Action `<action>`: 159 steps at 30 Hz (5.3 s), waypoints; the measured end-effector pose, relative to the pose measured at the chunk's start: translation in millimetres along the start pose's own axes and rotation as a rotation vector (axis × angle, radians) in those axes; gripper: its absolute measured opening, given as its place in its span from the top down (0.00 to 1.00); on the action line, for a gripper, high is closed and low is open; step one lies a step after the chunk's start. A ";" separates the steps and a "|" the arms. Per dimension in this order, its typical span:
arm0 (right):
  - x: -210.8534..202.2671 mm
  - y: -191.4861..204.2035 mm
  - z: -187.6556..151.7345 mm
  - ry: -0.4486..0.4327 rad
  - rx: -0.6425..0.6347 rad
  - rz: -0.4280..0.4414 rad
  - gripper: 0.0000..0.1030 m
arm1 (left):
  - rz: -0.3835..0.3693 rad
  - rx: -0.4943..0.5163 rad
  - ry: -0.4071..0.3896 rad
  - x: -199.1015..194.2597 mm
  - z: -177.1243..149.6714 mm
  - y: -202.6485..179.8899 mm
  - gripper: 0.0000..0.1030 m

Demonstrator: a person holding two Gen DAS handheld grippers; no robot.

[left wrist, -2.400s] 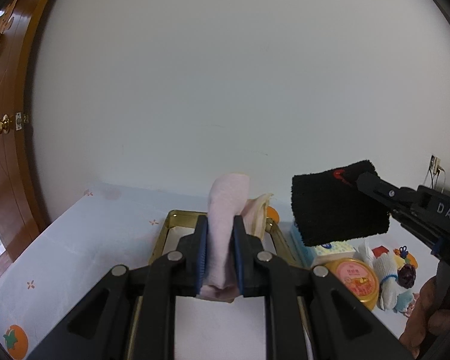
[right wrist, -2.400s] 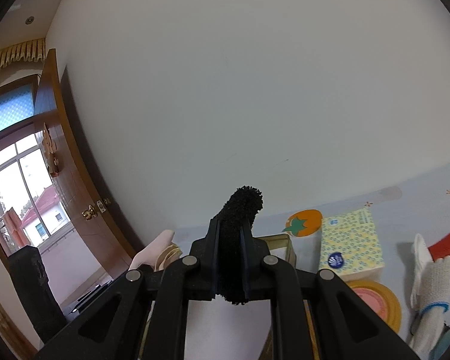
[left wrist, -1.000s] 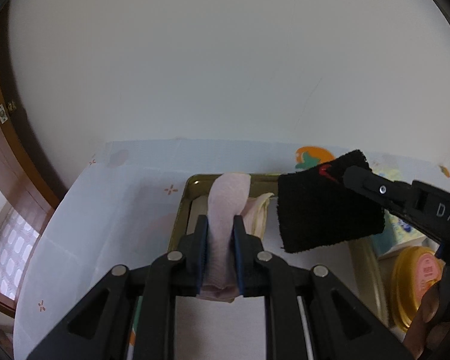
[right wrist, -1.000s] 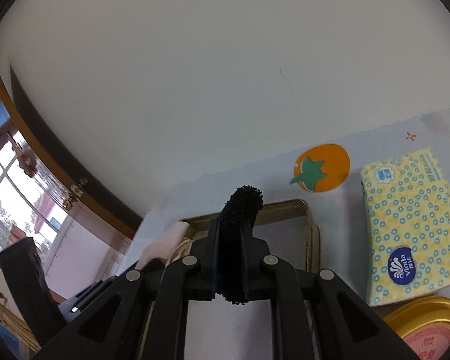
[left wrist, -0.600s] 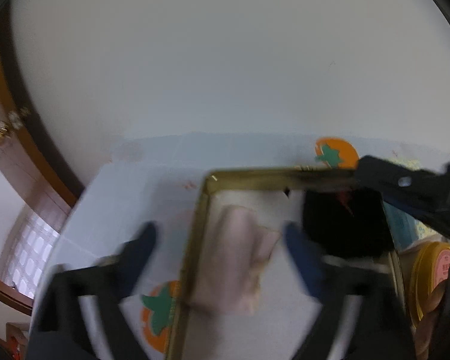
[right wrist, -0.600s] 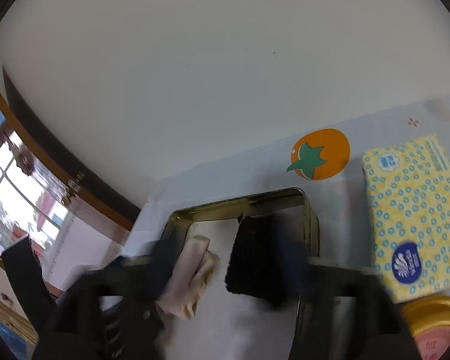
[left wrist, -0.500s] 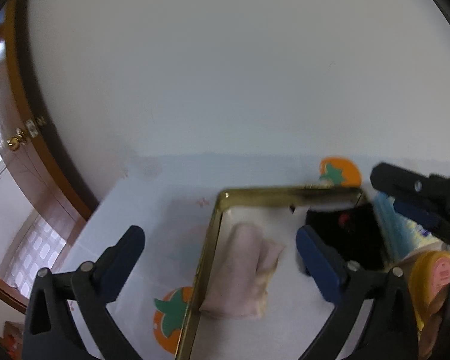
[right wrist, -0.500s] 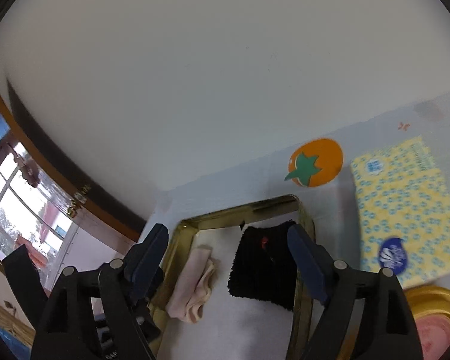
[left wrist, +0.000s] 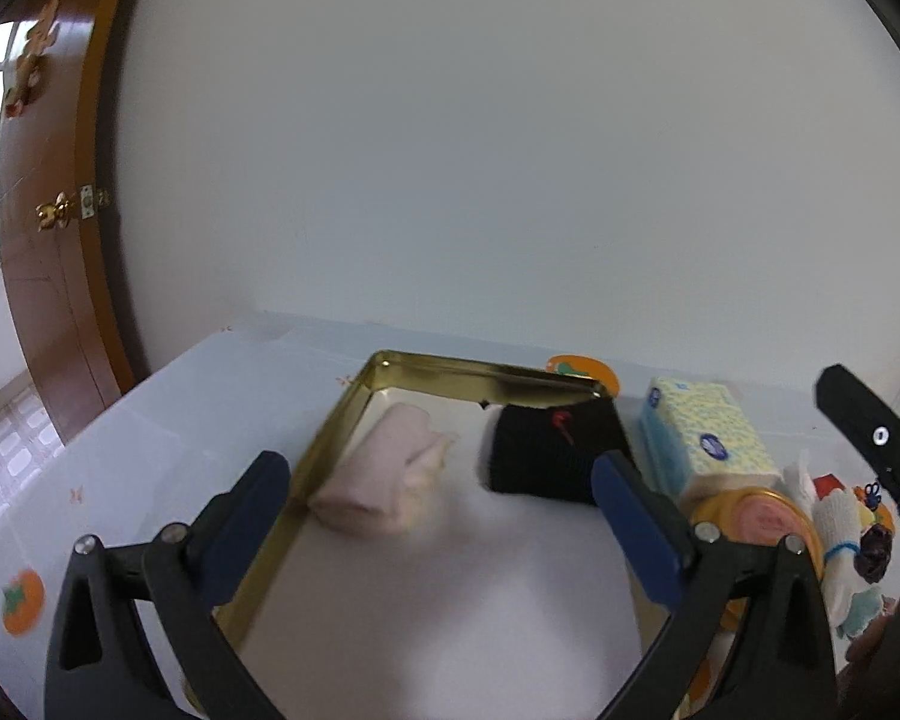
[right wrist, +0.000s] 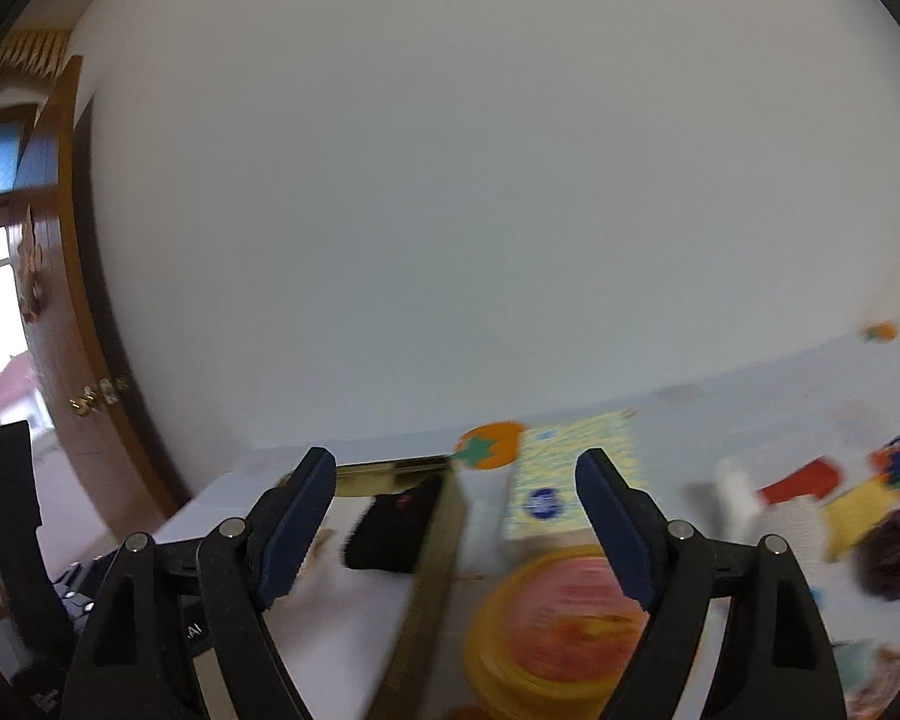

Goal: Organize soft objects
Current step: 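Lift both open grippers away from the tray toward the remaining items, then grasp the pink plush with the right gripper, then grasp the light blue plush with the left gripper while the right gripper holds the pink plush, then carry both plushes over the gold tray and open both grippers to drop them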

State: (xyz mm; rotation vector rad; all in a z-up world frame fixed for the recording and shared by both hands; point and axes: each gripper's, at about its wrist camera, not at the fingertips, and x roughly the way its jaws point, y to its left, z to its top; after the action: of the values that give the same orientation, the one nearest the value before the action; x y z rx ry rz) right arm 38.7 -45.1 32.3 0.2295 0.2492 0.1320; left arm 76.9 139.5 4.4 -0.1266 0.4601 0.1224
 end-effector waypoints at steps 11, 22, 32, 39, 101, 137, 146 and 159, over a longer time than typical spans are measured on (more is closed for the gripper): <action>-41.6 -14.6 -21.4 -0.117 -0.113 -0.094 0.15 | 0.034 -0.038 -0.133 -32.2 -27.5 -18.0 0.01; -63.5 -19.8 -28.8 -0.107 -0.178 -0.109 0.15 | 0.032 0.065 -0.165 -47.6 -40.1 -44.8 0.01; -92.5 -49.6 -28.0 -0.191 -0.110 -0.158 0.15 | -0.009 0.093 -0.148 -60.8 -49.5 -66.3 0.01; -106.3 -72.6 -22.4 -0.219 -0.113 -0.211 0.15 | -0.045 0.115 -0.132 -64.7 -53.9 -87.9 0.01; -133.1 -253.3 -31.1 0.296 0.164 -0.089 0.70 | -0.575 0.473 0.187 -64.1 -94.2 -250.7 0.21; -139.0 -256.3 -30.6 0.246 0.173 -0.101 0.69 | -0.748 0.220 0.154 -64.9 -77.9 -219.6 0.82; -139.0 -256.1 -29.7 0.245 0.176 -0.125 0.69 | -0.778 0.101 0.125 -61.5 -72.9 -182.2 0.82; -147.9 -244.4 -30.1 0.187 0.162 -0.176 0.70 | -0.746 0.086 0.031 -83.4 -53.1 -141.7 0.82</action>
State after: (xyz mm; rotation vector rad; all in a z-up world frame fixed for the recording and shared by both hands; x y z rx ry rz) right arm -86.6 -298.0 -21.1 0.3558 0.4656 -0.0415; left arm 0.5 -15.4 8.1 -0.2085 0.4235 -0.6305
